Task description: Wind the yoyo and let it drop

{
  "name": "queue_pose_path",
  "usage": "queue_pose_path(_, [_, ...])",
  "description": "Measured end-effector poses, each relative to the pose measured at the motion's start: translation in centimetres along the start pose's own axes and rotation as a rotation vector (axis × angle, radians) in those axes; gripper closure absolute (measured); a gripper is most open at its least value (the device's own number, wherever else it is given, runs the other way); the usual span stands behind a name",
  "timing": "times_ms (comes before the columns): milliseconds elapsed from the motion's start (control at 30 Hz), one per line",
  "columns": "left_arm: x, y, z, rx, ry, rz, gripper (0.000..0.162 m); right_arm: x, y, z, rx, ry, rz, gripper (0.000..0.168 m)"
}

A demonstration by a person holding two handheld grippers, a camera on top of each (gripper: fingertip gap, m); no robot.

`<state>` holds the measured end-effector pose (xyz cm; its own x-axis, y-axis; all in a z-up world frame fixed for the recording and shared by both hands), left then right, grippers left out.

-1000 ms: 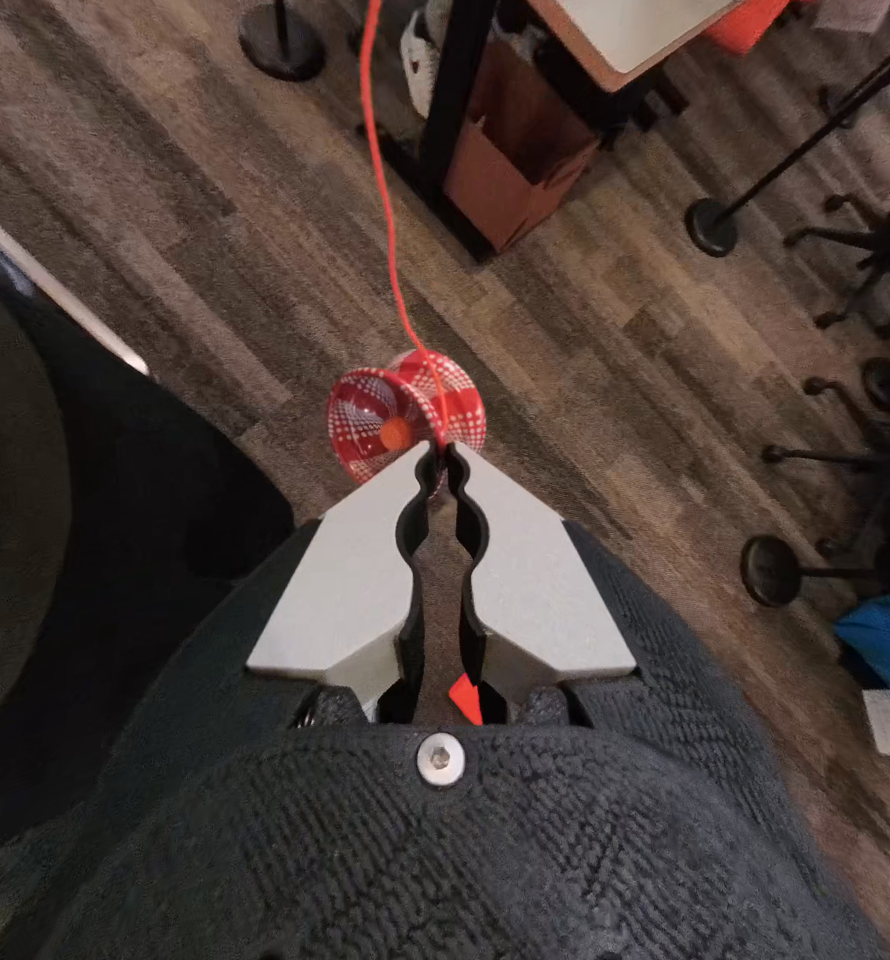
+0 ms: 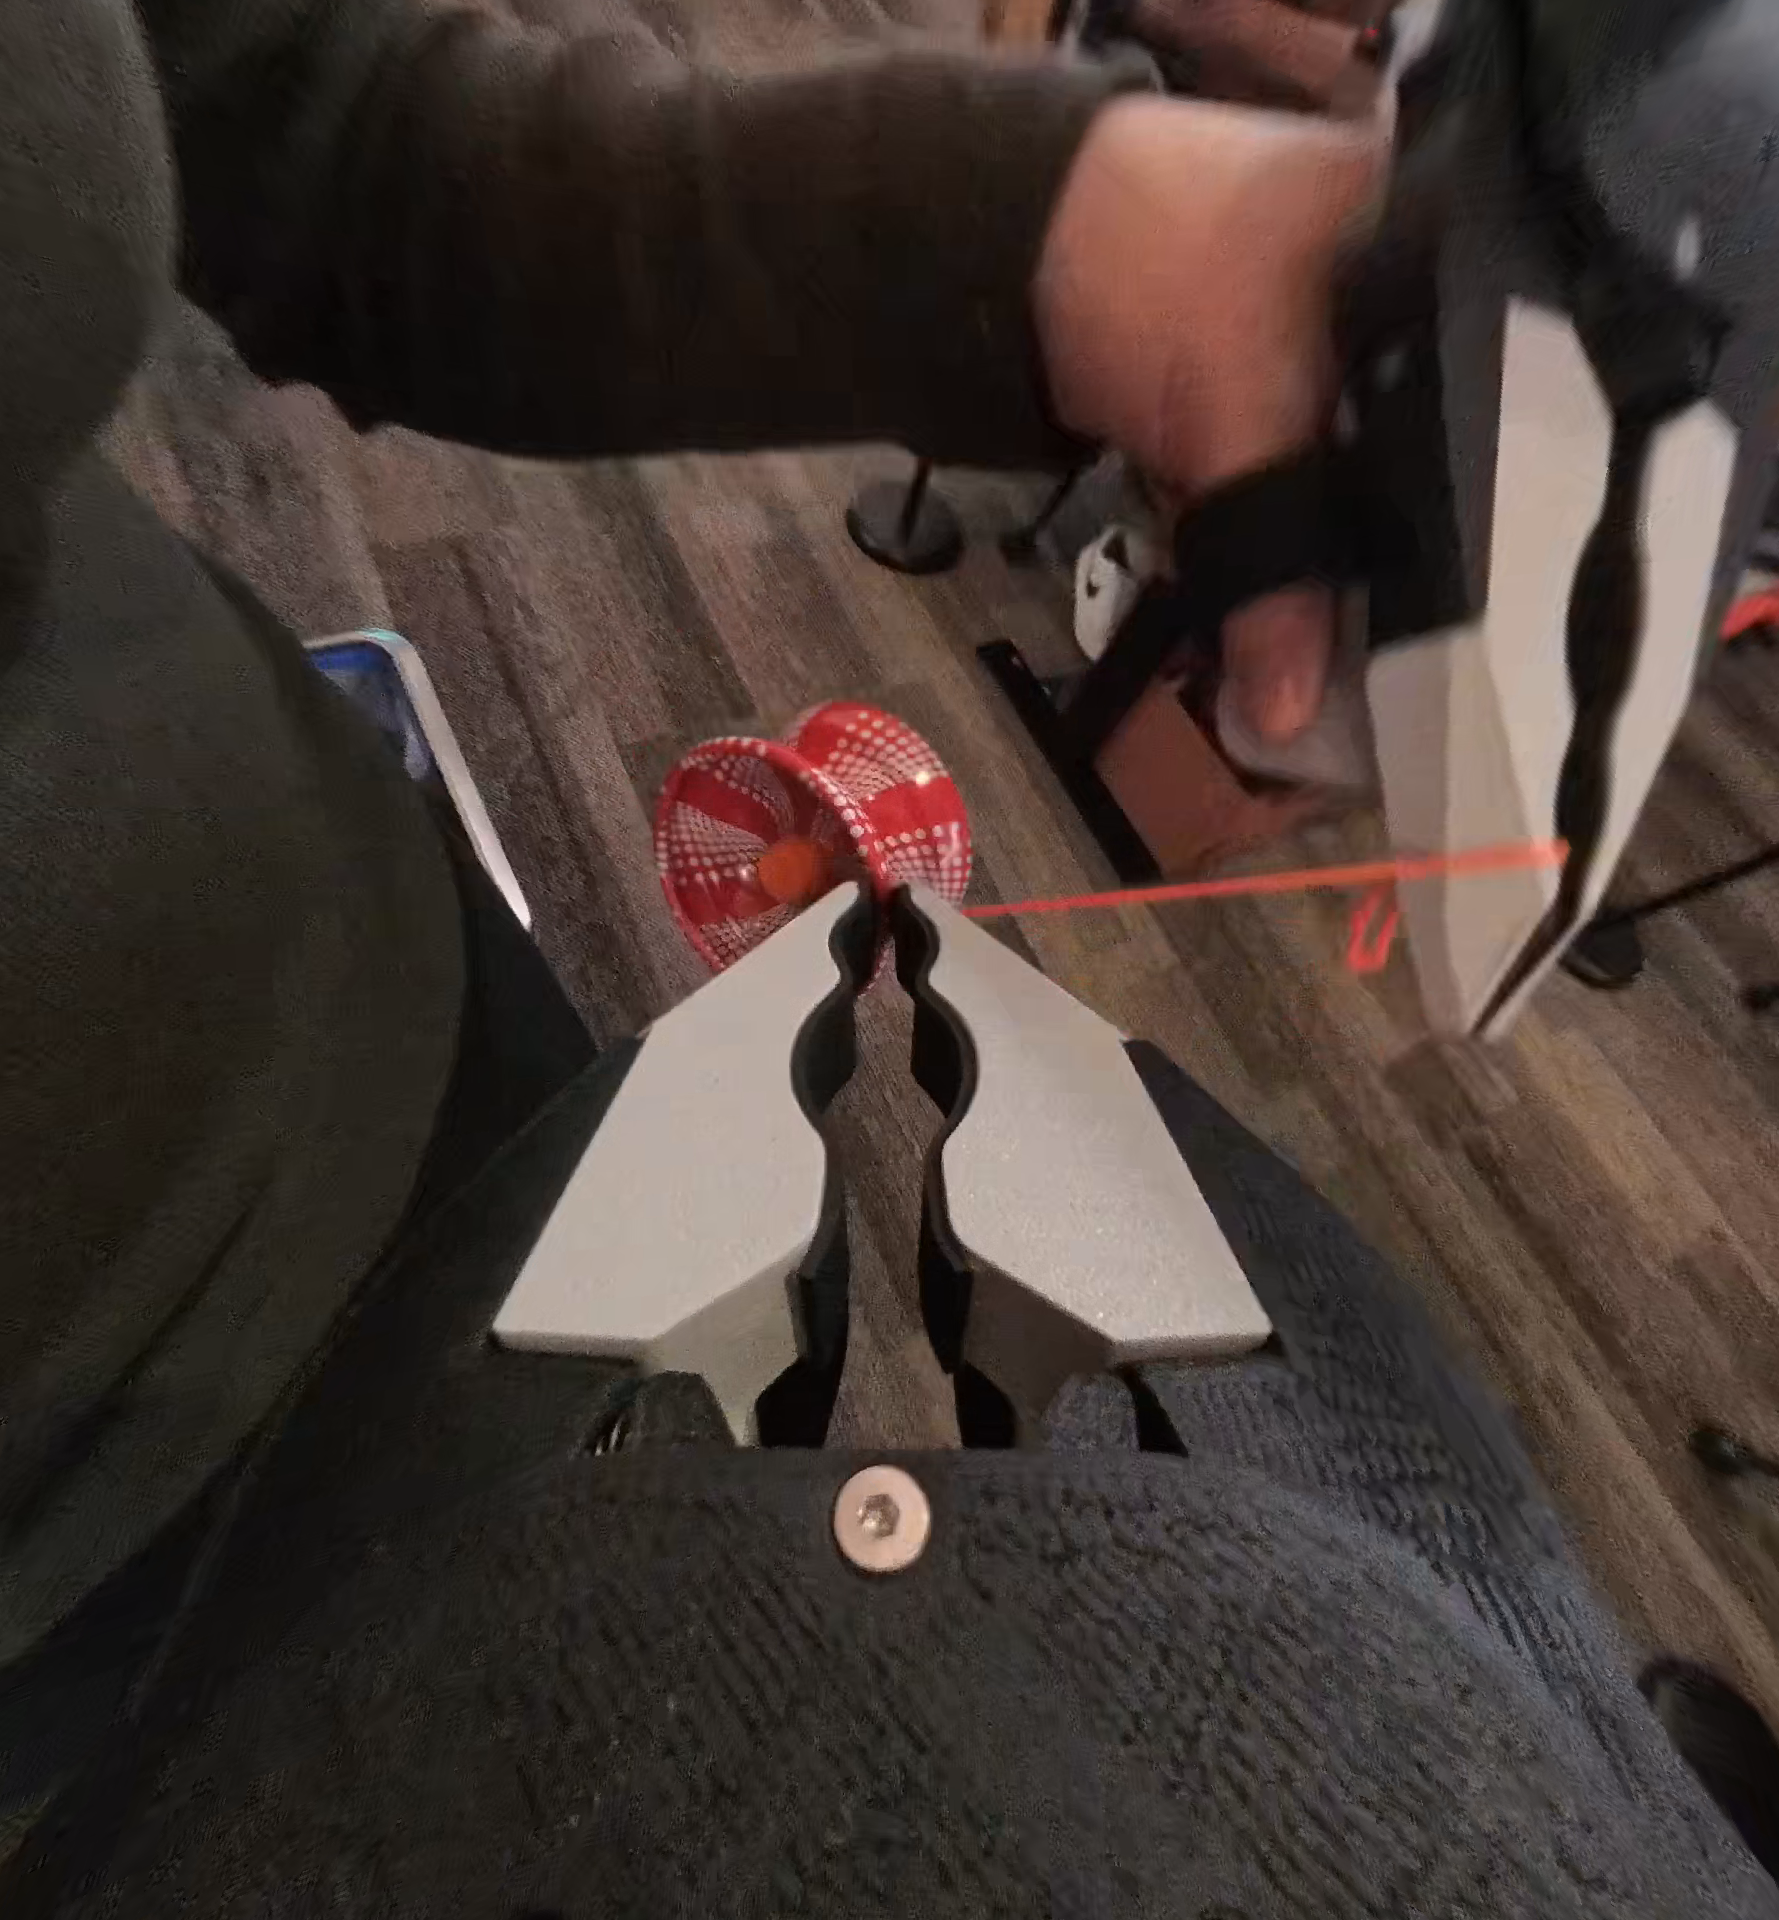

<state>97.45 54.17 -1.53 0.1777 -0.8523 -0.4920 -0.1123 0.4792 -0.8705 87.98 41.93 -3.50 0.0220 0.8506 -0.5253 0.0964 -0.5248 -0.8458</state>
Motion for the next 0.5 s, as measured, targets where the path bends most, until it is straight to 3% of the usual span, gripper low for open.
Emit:
queue_pose_path(167, [-2.6, -1.5, -3.4, 0.093, -0.056, -0.072, 0.162, -2.3, 2.3, -1.6, 0.097, 0.227, 0.075, 0.167])
queue_pose_path(300, [-3.1, -1.1, -6.4, 0.102, -0.013, -0.082, 0.162, -4.4, 3.2, -3.7, 0.142, 0.520, 0.103, 0.167])
queue_pose_path(400, [-2.6, 0.8, -6.7, 0.017, 0.022, -0.067, 0.162, -6.2, 2.8, -4.7, 0.269, 0.604, -0.066, 0.167])
queue_pose_path(500, [-1.5, 3.4, -5.9, -0.098, 0.051, -0.054, 0.162, -7.7, 1.6, -5.0, 0.367, 0.545, -0.303, 0.167])
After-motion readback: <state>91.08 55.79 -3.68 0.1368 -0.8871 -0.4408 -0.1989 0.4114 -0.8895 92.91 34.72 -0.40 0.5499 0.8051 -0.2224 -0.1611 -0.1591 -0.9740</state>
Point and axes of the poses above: each gripper's, where its closed fingertips meet, x out along the fingers, y out of its underside, z = x × y across the jaws, the point moved 9 cm from there along -x, back along the fingers, and after that the axes turned 10 degrees about x, right-handed, at the moved point
